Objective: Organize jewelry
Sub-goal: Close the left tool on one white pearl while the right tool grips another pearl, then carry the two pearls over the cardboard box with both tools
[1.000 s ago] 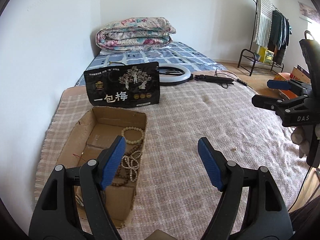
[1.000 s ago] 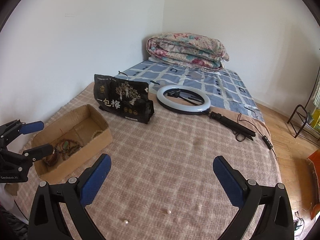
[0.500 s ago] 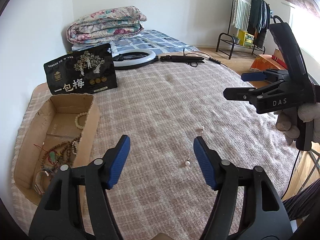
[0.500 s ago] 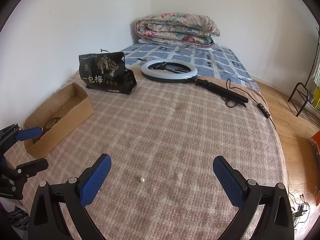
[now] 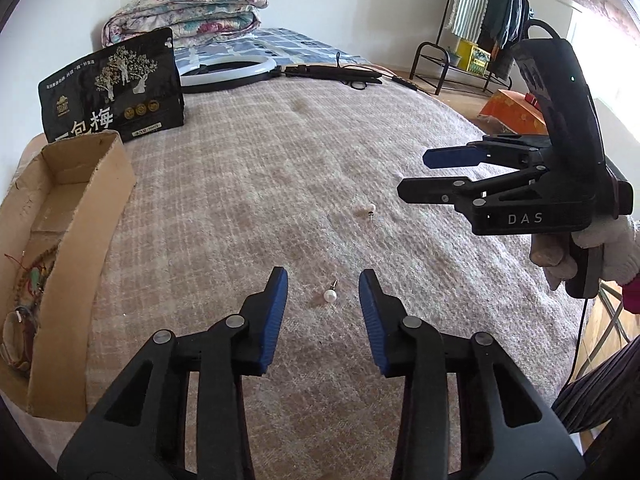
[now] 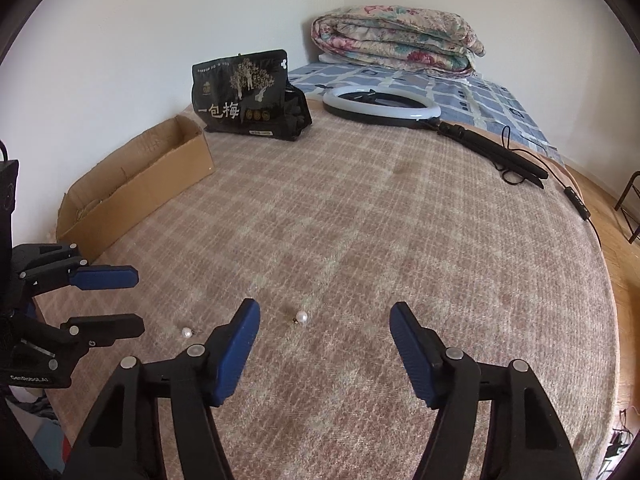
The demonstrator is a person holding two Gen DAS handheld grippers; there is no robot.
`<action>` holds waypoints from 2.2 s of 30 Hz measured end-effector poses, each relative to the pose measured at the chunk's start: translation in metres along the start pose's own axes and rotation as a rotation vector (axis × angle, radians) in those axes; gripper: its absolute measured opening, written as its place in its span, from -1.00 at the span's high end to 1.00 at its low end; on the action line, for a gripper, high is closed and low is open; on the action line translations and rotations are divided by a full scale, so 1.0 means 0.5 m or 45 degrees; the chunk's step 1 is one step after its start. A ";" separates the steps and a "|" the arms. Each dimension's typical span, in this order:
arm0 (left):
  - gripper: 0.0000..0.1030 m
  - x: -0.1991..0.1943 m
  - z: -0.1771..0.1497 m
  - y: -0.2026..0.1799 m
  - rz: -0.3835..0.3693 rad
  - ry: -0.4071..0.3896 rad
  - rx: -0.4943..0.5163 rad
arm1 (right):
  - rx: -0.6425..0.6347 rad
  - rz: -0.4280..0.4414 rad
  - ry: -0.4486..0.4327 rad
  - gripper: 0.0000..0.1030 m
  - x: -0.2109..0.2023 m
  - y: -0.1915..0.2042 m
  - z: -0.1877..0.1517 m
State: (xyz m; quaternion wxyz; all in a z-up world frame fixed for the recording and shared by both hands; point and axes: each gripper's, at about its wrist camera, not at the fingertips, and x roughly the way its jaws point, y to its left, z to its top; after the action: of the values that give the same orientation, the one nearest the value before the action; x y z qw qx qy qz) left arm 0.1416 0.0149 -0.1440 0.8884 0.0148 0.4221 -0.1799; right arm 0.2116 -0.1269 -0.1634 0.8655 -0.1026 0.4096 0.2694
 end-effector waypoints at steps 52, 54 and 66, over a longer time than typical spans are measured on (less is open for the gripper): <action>0.87 0.087 -0.021 -0.009 -0.007 0.067 0.045 | -0.180 0.102 0.065 0.73 0.097 0.032 -0.011; 0.87 0.086 -0.020 -0.008 -0.008 0.064 0.044 | -0.181 0.104 0.062 0.73 0.093 0.032 -0.010; 0.87 0.035 -0.008 -0.006 -0.004 0.012 0.029 | -0.167 0.081 0.016 0.73 0.039 0.033 0.003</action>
State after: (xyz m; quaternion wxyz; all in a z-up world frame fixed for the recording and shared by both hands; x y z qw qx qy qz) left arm 0.1479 0.0075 -0.1597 0.8858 0.0252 0.4244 -0.1860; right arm 0.2136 -0.1051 -0.1767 0.8452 -0.1478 0.3997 0.3225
